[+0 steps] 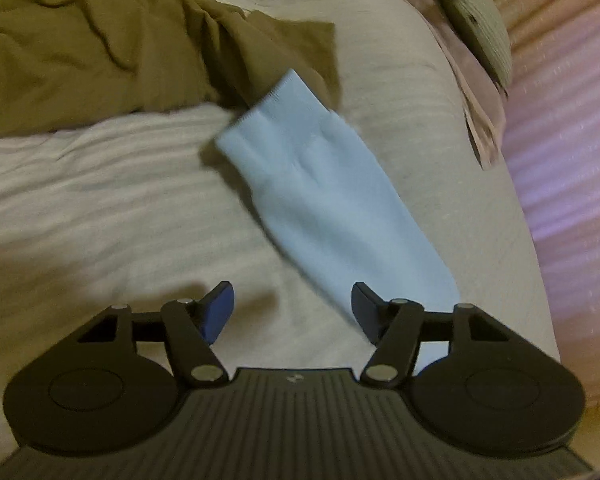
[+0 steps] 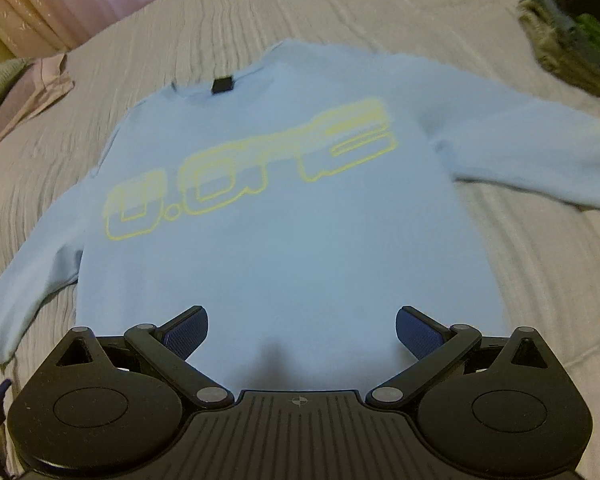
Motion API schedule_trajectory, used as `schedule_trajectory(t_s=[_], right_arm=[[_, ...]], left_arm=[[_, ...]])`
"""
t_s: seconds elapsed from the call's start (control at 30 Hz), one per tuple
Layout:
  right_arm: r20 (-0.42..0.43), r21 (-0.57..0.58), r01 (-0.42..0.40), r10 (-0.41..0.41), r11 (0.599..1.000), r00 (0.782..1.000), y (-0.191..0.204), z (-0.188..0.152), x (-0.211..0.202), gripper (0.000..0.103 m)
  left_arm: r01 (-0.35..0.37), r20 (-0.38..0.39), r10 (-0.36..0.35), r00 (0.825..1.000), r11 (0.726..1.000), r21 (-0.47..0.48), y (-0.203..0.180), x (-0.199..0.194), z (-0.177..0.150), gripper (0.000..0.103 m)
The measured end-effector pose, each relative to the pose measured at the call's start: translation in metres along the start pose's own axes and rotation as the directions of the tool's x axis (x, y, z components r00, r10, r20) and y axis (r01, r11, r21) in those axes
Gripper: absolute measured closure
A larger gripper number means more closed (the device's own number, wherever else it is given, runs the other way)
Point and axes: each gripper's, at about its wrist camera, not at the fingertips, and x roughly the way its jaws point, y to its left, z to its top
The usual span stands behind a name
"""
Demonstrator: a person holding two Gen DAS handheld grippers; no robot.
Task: Fold clothes
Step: 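Move the left gripper to the sleeve cuff nearest it and grasp it, then lift the cuff with the left gripper and fold the sleeve across the body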
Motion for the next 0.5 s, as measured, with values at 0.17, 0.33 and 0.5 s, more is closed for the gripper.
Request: schedule_trajectory(t_s=[0.17,0.33,0.5], right_arm=[[-0.034,0.011,0.016,-0.015,1.0,0.999,0.01,-0.005,0.02,0.0],[-0.038,0.015,0.028,-0.027,1.0,0.999,0.004,-0.003,0.027,0.0],[-0.03,0.043,0.012,-0.011,0.999,0.999,-0.01,0.003,0.031,0.0]], left_arm=[[0.016,0.051,-0.015,0.999,0.999,-0.031,0.013,0.04,0.013,0.057],[0.032,0.104,-0.029,0.994,0.999,-0.029,0.017,0.056,0.015,0.065],[0.011,0.138,-0.012,0.99,1.0,0.01,0.005,0.056,0.016,0.094]])
